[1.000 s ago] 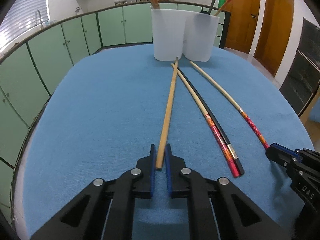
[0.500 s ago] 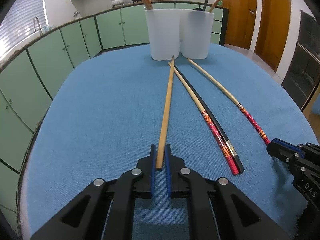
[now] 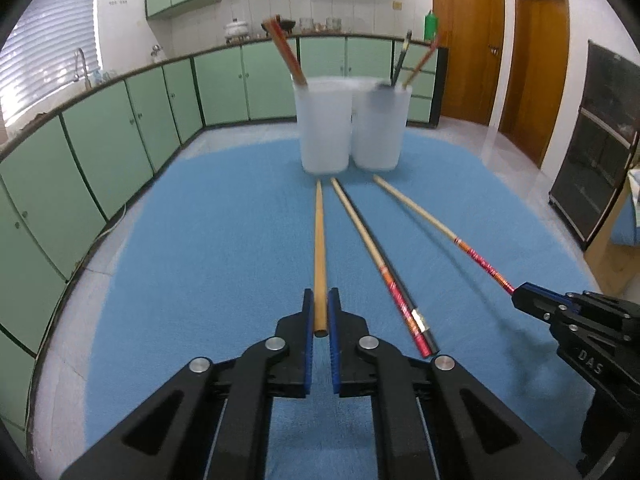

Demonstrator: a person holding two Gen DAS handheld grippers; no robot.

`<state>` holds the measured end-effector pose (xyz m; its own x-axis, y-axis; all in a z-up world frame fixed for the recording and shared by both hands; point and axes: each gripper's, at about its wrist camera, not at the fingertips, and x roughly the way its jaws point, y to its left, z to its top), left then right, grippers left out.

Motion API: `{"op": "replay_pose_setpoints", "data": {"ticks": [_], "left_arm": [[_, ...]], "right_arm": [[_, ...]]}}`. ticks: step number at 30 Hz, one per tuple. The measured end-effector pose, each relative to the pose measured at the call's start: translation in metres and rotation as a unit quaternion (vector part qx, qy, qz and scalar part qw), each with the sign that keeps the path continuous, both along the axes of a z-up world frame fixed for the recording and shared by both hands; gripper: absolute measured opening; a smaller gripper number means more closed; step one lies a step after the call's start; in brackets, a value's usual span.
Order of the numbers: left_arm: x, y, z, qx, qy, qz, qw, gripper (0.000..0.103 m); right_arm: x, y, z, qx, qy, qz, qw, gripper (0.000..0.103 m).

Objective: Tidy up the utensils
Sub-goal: 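Lift both chopsticks and carry them over the white holder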

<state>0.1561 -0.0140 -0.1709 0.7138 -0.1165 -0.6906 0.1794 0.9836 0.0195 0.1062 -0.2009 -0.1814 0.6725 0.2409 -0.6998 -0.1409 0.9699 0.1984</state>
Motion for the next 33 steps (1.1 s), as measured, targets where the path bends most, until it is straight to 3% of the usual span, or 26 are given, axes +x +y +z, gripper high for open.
{"op": "replay_pose_setpoints", "data": {"ticks": [15,23,33], "left_arm": [[-0.004,0.008,0.096,-0.025,-0.093,-0.013,0.9953,0.007],[0.003,0.002,0.130,-0.034,-0.119,-0.027,0.9919,0.007],[0.008,-0.009,0.159,-0.039,-0.144,-0.056,0.9872,0.007]], "right_arm": [[0.005,-0.010,0.095,-0.002,-0.095,0.010,0.995,0.005],[0.019,-0.006,0.151,0.001,-0.136,0.030,0.990,0.005],[0.043,-0.005,0.194,-0.003,-0.147,0.057,0.987,0.005]]}}
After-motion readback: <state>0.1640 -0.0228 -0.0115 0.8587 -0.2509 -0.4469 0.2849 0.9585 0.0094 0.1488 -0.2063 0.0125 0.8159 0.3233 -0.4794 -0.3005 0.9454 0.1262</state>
